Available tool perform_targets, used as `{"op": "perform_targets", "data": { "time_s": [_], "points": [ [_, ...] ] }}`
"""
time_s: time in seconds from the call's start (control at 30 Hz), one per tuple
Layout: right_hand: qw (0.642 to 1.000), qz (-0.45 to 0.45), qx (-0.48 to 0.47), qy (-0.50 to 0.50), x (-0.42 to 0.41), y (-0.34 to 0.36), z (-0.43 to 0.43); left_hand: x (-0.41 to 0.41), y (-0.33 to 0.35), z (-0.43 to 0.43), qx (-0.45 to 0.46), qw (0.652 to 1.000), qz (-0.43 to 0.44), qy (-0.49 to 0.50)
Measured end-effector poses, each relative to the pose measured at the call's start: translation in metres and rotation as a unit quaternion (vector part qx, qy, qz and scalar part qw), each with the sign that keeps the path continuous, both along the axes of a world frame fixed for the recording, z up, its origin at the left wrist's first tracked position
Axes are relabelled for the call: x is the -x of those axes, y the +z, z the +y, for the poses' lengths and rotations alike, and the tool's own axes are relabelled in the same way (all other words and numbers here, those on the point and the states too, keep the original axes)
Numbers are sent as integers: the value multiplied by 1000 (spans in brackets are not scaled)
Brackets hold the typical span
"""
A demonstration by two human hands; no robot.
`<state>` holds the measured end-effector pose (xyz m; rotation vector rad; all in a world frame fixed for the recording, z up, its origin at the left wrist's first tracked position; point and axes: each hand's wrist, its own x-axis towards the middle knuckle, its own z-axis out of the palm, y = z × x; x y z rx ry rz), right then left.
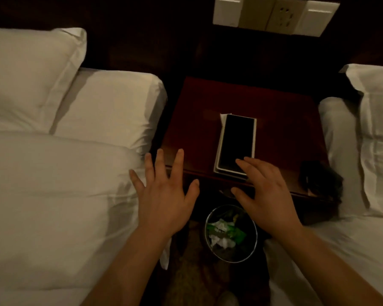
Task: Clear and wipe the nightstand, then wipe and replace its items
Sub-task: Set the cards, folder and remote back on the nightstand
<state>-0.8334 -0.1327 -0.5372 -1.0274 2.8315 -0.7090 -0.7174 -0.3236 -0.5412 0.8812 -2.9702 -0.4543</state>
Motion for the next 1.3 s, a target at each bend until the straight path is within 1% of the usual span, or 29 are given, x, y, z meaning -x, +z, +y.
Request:
{"op": "perform_targets", "data": {
  "time_s": [0.17,0.37,0.53,0.63,0.77,0.9,1.07,1.2,1.27,1.3],
  "points": [
    [1000,9,9,14,-40,17,-37,-44,13,-29,-3,1000,0,13],
    [997,20,20,75,-87,31,-93,-109,23,-65,-3,998,10,63],
    [989,-23,35,142,-128,11,-145,-163,7,-91,-9,990,-35,137],
    [979,-55,17,193,-146,-2,-173,-192,-5,-97,-23,982,-49,178],
    [964,-80,10,255,-176,-6,-212,-241,-7,-107,-25,965,-80,248],
    [937,-88,31,337,-221,-4,-245,-286,-5,-120,-38,942,-71,327],
    [905,-110,33,410,-281,-13,-283,-344,-18,-134,-54,922,-71,376],
    [895,-121,19,429,-327,-29,-314,-385,-35,-156,-61,914,-80,394],
    [897,-142,-12,418,-351,-40,-326,-404,-43,-170,-84,902,-57,419],
    [900,-166,-34,402,-362,-46,-331,-412,-46,-179,-104,890,-30,443]
  ]
}}
